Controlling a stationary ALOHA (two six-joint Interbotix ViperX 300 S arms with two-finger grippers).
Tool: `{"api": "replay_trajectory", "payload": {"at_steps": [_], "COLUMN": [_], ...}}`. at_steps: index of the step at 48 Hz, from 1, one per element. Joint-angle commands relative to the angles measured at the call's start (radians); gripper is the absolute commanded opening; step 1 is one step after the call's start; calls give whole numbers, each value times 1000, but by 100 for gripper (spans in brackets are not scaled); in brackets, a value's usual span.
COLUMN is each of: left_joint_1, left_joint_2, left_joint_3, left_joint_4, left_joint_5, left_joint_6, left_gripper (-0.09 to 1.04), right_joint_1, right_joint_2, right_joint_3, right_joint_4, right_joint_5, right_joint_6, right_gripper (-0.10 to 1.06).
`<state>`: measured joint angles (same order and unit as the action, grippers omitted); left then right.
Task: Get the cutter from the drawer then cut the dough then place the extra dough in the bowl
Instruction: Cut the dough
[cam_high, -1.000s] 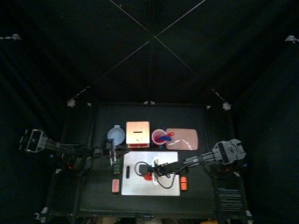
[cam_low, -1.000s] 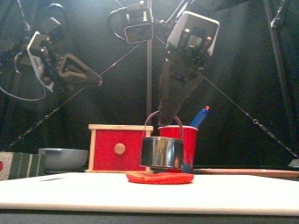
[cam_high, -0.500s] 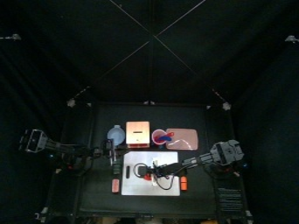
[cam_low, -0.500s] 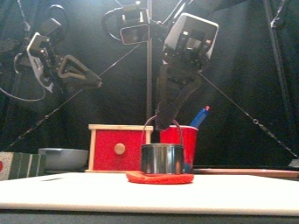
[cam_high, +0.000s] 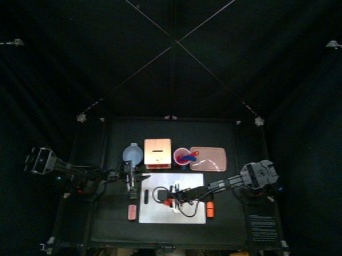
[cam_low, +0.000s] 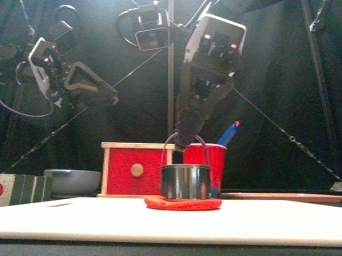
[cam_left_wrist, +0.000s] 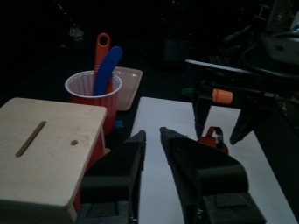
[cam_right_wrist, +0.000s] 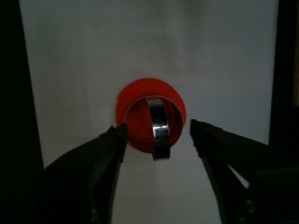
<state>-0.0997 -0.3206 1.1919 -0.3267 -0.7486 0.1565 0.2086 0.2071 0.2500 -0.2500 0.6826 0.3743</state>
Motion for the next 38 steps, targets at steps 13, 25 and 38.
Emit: {"api": "replay_trajectory", "payload": {"at_steps": [13,25,38], "left_joint_1": [-153,-290,-360], "left_joint_2": [250,414,551], "left_joint_3": [-178,-270,-334], "left_joint_4": [-118,-268,-351], "left_joint_5": [-23,-173,-308], "left_joint_6": [26,84,91], "left_gripper": [86,86,86], "right_joint_1": [2,-29,-106], "right_joint_2": [-212,-410,-380], "right_joint_3": [144,460,670], "right_joint_4": [-31,-74,-75], "right_joint_5": [-202,-583,-1045], "right_joint_6": [5,2,-20], "right_gripper": [102,102,102]}}
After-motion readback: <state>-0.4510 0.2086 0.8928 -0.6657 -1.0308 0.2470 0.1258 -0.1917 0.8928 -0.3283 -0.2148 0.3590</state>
